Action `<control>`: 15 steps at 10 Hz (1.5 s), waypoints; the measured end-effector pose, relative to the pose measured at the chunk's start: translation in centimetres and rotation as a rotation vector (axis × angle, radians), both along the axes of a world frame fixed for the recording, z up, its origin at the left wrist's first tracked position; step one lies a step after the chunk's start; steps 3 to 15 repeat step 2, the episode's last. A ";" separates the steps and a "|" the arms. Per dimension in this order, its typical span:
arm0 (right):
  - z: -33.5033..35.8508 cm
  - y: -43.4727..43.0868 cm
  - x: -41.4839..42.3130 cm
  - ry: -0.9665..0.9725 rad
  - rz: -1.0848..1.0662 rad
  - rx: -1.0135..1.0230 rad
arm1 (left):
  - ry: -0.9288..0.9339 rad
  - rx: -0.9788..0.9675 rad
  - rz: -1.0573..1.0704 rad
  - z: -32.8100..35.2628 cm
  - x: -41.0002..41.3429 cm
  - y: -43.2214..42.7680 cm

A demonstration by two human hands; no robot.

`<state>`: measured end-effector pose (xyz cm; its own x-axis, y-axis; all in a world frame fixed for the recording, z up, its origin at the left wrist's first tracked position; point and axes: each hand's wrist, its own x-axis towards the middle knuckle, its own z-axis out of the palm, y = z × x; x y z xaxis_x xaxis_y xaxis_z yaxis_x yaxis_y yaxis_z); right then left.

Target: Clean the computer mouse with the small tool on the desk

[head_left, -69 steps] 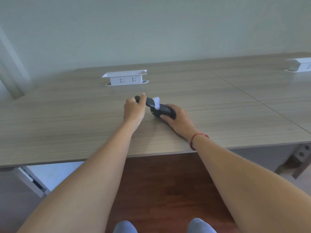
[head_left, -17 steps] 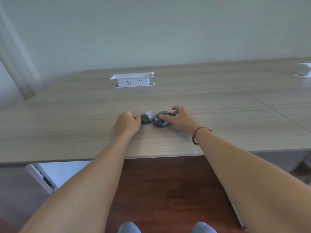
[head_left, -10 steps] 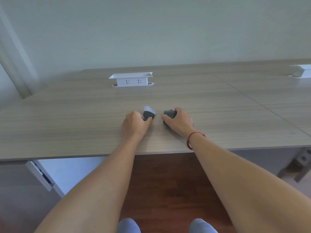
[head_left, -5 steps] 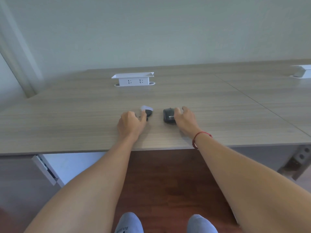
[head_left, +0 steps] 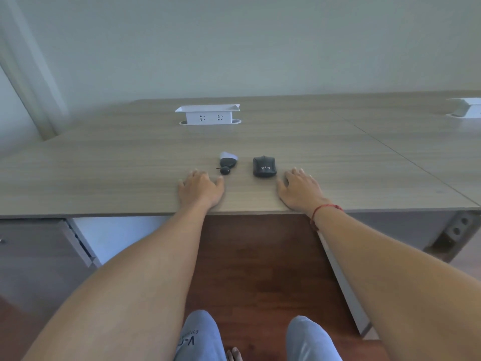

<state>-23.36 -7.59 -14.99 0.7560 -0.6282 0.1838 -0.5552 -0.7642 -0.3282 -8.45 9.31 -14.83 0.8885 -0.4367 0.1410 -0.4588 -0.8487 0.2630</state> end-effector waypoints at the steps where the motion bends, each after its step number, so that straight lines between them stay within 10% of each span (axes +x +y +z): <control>1: 0.4 0.2 0.2 -0.087 -0.024 0.109 | 0.012 -0.033 0.001 0.1 -0.1 0.0; 2: 3.6 1.7 -0.3 -0.574 -0.135 0.559 | 0.002 -0.046 0.011 0.3 -0.5 0.1; 15: 3.6 1.7 -0.3 -0.574 -0.135 0.559 | 0.002 -0.046 0.011 0.3 -0.5 0.1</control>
